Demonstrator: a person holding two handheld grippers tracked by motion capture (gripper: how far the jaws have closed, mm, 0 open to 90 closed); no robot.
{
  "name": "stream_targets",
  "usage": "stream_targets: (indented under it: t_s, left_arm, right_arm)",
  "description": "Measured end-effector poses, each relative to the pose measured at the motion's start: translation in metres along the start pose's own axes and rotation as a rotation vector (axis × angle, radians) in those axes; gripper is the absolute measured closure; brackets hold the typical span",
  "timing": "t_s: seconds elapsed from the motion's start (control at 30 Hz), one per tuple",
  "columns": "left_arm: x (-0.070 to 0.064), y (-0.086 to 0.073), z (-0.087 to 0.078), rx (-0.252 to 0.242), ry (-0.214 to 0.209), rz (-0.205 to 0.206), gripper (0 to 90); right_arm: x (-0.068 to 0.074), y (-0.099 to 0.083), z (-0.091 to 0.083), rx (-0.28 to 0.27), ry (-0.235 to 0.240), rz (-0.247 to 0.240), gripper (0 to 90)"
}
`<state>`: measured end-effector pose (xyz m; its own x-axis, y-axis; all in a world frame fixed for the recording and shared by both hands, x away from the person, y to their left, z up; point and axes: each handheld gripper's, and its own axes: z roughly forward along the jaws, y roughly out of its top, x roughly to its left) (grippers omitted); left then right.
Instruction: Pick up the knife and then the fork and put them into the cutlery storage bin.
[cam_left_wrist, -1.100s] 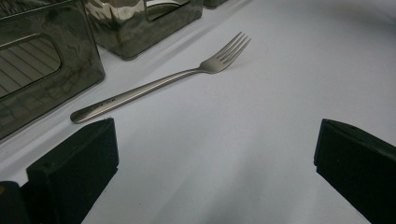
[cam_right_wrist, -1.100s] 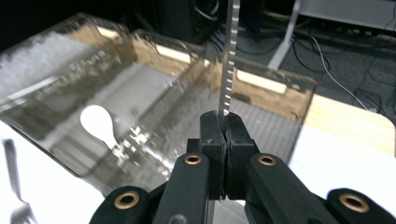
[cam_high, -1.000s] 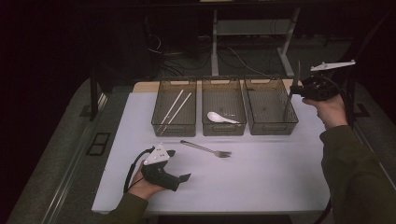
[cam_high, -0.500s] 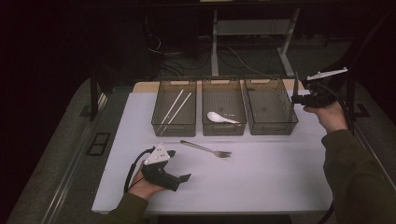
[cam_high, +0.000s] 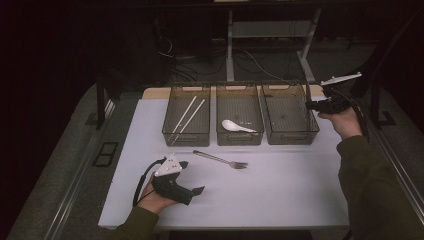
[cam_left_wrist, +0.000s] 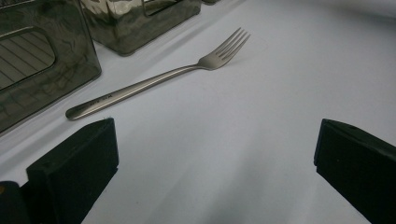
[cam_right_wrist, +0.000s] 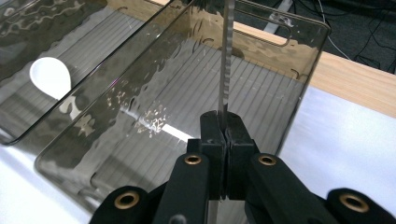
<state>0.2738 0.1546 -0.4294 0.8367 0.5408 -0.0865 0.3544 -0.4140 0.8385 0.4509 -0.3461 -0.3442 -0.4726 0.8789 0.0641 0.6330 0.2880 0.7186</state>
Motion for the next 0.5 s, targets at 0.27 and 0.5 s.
stream_targets:
  t_s: [0.27,0.5]
  left_arm:
    - [-0.001,0.001,-0.001,-0.007,0.003,0.005,0.0]
    - [-0.001,0.002,-0.001,-0.007,0.002,0.012,0.0]
  right_arm:
    - [0.007,0.008,0.024,0.021,-0.019,-0.029,88.6]
    - [0.013,0.012,0.044,0.055,-0.027,-0.055,88.5]
